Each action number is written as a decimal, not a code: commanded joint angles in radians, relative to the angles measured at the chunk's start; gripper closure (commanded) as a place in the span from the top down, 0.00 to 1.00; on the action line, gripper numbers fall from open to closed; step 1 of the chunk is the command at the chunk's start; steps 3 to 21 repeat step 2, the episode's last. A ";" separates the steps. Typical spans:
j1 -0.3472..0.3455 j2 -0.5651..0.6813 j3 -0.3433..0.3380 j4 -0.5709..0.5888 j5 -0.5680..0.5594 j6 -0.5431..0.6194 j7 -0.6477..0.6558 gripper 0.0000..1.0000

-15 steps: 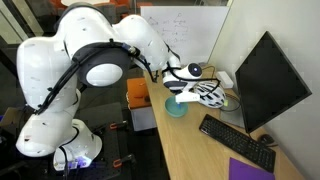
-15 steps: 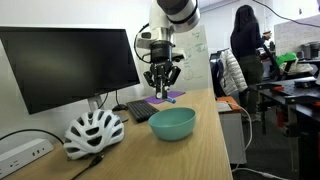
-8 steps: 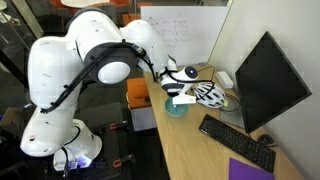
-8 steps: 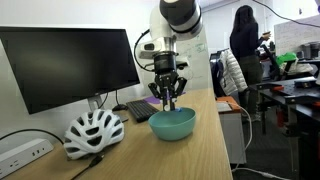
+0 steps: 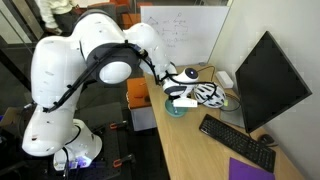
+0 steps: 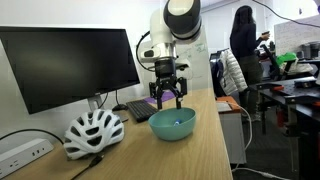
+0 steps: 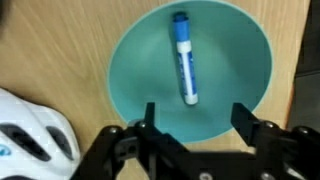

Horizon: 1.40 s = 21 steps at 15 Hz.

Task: Put the marker in the bowl

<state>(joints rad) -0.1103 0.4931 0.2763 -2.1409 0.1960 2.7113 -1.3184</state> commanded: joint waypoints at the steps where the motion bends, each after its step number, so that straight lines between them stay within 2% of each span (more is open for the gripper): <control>1: 0.071 -0.097 -0.092 -0.037 -0.128 -0.115 0.212 1.00; 2: 0.074 -0.111 -0.098 -0.036 -0.150 -0.154 0.258 1.00; 21: 0.074 -0.111 -0.098 -0.036 -0.150 -0.154 0.258 1.00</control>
